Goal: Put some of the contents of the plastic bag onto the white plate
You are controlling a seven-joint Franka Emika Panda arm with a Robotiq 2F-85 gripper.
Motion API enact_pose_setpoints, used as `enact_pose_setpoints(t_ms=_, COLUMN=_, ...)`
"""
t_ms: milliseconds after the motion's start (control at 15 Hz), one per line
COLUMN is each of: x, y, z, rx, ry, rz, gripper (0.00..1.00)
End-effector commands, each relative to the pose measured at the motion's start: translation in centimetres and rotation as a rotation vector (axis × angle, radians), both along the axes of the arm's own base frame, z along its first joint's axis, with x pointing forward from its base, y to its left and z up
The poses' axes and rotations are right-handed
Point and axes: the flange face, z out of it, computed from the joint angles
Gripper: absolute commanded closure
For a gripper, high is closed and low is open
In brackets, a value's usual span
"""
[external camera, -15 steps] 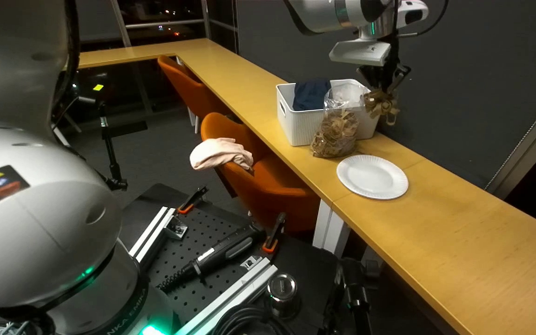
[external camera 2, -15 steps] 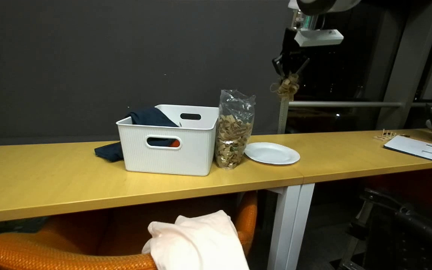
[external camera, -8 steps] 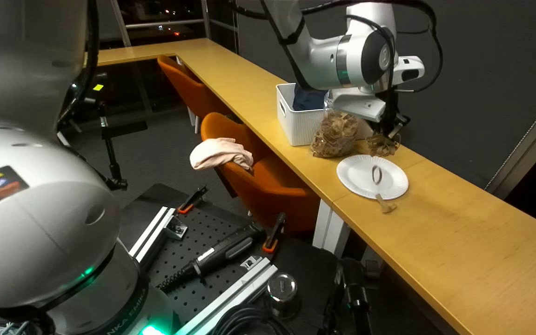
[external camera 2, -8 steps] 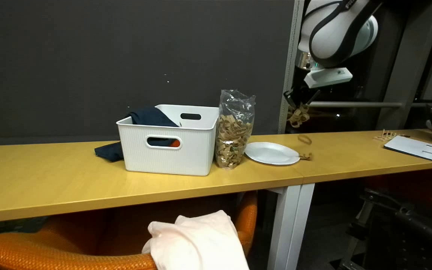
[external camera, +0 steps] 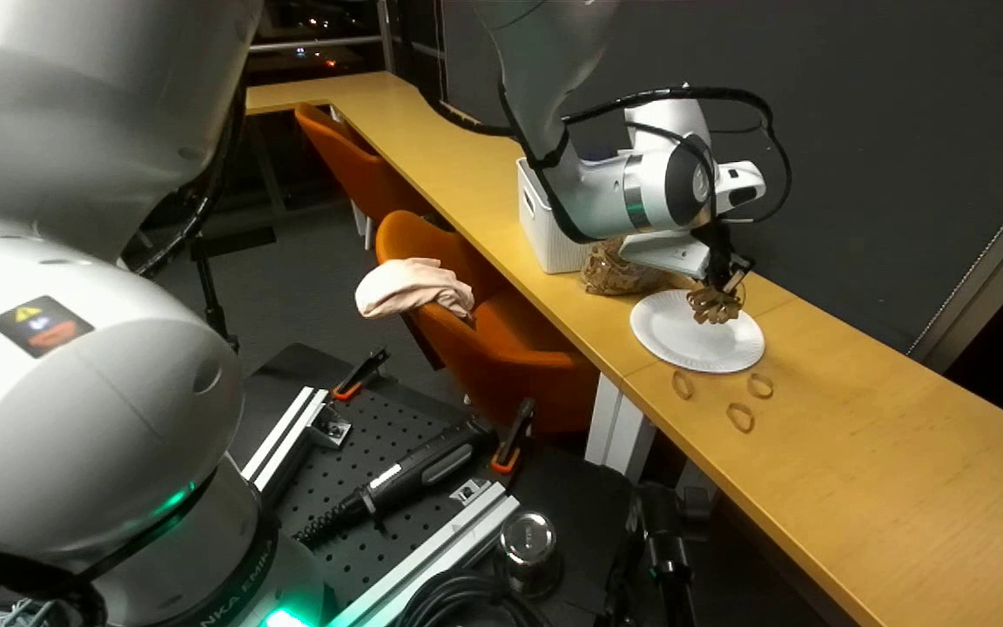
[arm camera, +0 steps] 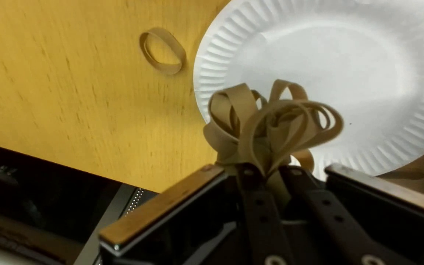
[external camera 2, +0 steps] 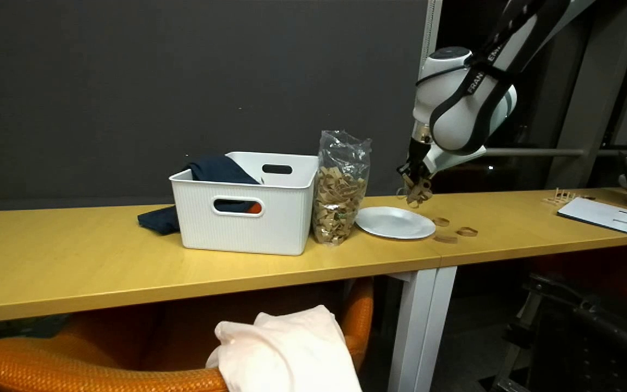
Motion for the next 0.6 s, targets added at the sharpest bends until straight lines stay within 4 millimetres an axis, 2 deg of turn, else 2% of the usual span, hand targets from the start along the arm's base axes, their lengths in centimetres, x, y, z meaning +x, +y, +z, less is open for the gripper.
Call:
enact_pose_setpoints(t_ms=0, x=2.6, y=0.9, z=-0.4, rx=-0.044, ry=-0.036, rz=0.018, gripper=0.97)
enact_pose_setpoints(t_ms=67, x=3.0, y=1.1, z=-0.3, rx=-0.044, ry=-0.043, rz=0.014, gripper=0.65)
enact_pose_setpoints(t_ms=200, x=3.5, y=1.5, z=-0.5, rx=-0.042, ry=-0.051, rz=0.01, gripper=0.57)
enact_pose_setpoints(t_ms=400, x=3.5, y=1.6, z=-1.0, rx=-0.033, ry=-0.049, rz=-0.007, gripper=0.35)
enact_pose_setpoints(t_ms=533, x=3.0, y=1.5, z=-0.6, rx=-0.021, ry=-0.044, rz=-0.016, gripper=0.21)
